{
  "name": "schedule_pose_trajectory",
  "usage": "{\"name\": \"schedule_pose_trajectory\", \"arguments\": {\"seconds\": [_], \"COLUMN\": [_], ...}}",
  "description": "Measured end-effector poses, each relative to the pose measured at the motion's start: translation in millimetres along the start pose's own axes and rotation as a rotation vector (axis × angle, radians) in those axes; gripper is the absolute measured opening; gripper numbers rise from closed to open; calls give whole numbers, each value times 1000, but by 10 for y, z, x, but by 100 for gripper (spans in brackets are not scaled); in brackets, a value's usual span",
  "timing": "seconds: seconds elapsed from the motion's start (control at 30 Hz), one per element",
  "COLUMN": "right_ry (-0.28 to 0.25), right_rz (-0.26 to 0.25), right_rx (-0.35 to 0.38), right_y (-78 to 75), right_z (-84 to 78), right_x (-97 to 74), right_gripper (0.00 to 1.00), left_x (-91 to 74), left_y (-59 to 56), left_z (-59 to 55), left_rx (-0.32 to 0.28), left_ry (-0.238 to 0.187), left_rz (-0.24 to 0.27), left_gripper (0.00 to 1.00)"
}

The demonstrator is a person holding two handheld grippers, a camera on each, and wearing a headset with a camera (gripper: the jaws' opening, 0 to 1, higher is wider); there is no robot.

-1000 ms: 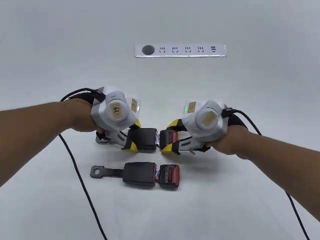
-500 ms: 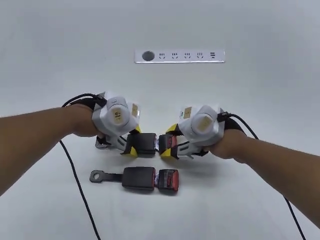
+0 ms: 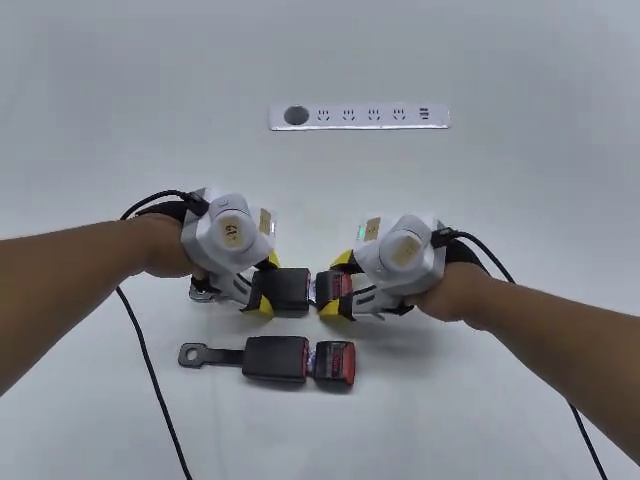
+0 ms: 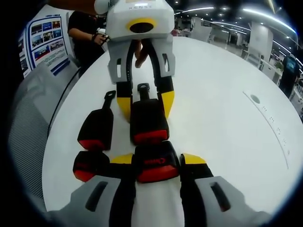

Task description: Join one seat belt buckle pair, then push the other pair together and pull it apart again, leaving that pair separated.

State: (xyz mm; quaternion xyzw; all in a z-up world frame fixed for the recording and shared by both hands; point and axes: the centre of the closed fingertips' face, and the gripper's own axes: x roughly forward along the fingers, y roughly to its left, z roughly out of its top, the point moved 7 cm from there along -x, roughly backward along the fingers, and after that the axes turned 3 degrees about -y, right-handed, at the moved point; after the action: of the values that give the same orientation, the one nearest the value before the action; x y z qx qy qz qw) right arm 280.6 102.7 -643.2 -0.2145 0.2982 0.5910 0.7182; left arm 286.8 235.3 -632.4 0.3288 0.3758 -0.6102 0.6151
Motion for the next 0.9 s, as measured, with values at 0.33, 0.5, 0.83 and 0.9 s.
{"name": "schedule_pose_trajectory", "arguments": {"seconds": [0.33,0.5,0.83,0.9], "right_ry": [1,1,6,10], "right_rz": [-16,-16,-28,-27], "right_rx": [5,4,8,10], "right_y": [8,6,-14,-19], "right_z": [1,1,-90,-104], "right_x": [-7,-10,-75,-101], "right_gripper": [35,35,35,35], "left_x": [-4,4,-7,-8], "left_y": [5,18,21,18], "left_z": [-7,-10,-21,-12], "left_rx": [-2,0,11,18], "left_ry": [-12,-8,-9,-2], "left_rz": [3,3,0,-2], "left_gripper": [33,33,33,33]}}
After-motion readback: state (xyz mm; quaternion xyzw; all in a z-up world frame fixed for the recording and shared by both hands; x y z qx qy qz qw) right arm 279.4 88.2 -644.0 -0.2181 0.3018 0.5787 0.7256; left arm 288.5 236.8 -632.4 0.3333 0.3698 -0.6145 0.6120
